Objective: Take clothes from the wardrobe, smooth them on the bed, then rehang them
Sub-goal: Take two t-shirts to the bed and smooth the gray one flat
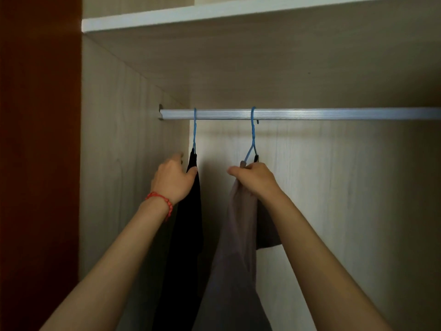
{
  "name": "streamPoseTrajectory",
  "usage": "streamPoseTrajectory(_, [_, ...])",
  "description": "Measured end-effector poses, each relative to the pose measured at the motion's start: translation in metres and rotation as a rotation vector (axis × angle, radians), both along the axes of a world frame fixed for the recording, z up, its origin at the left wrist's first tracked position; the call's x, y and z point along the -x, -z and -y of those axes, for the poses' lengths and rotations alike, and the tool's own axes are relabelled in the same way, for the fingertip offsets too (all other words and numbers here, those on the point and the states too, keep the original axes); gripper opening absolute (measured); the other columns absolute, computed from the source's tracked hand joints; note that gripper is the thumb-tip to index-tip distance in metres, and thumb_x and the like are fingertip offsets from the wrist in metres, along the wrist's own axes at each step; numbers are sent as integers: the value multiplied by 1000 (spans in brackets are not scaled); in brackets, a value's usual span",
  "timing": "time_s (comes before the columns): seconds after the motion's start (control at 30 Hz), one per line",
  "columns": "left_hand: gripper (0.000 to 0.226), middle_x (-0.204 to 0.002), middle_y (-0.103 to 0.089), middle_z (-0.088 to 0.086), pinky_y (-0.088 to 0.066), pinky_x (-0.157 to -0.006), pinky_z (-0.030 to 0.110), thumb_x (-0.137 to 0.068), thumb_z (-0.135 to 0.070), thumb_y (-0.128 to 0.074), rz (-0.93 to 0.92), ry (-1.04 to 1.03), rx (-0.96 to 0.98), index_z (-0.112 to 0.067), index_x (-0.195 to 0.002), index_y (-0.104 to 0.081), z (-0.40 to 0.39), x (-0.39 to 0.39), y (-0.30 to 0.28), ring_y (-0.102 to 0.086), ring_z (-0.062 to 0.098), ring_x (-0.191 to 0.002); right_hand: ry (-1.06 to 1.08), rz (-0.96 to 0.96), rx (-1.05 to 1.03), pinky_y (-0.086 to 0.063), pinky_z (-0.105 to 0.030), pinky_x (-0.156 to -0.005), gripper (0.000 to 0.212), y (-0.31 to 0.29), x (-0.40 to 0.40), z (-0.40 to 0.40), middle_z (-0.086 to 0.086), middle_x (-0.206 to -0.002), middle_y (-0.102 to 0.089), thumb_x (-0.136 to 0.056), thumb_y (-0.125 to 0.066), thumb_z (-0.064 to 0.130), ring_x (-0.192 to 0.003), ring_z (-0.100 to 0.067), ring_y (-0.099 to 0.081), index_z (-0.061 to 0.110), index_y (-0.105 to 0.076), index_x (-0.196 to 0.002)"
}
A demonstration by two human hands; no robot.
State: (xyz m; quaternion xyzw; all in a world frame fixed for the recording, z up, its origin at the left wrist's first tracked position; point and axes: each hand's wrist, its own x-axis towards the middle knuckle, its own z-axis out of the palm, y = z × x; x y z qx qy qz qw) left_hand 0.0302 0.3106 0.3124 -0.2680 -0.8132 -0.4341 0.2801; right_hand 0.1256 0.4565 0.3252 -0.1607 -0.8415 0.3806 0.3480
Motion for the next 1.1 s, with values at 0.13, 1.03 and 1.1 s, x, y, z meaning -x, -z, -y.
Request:
streamPoseTrajectory(0.13, [26,-100,-65,26,-41,-70,32,-86,-27,-53,81,-73,25,-5,-74,-59,-7,10,1,-60,42,-96,92,33,-79,-51,-32,-65,8,-5,-5,-13,-9,-81,-56,-85,-49,14,-77,-27,-59,6,-49,-82])
streamPoseTrajectory(1.03, [38,-49,-35,6,-21,-52,35,-88,-13,-55,-90,118,-352,7,-57,-44,0,9,79,-35,22,-54,238,-232,-204,-44,-25,-61,8,97,-66,-44,-2,-75,-66,-88,-57,15,-72,-16,-61,11,-64,-86])
streamPoseTrajectory(1.1, [38,-52,-37,9,-25,-51,34,-88,-14,-55,-37,157,-357,9,-59,-45,1,14,95,-33,19,-54,238,-175,-160,-47,-29,-65,8,118,-63,-48,-4,-76,-68,-87,-58,15,-74,-19,-62,12,-65,-84])
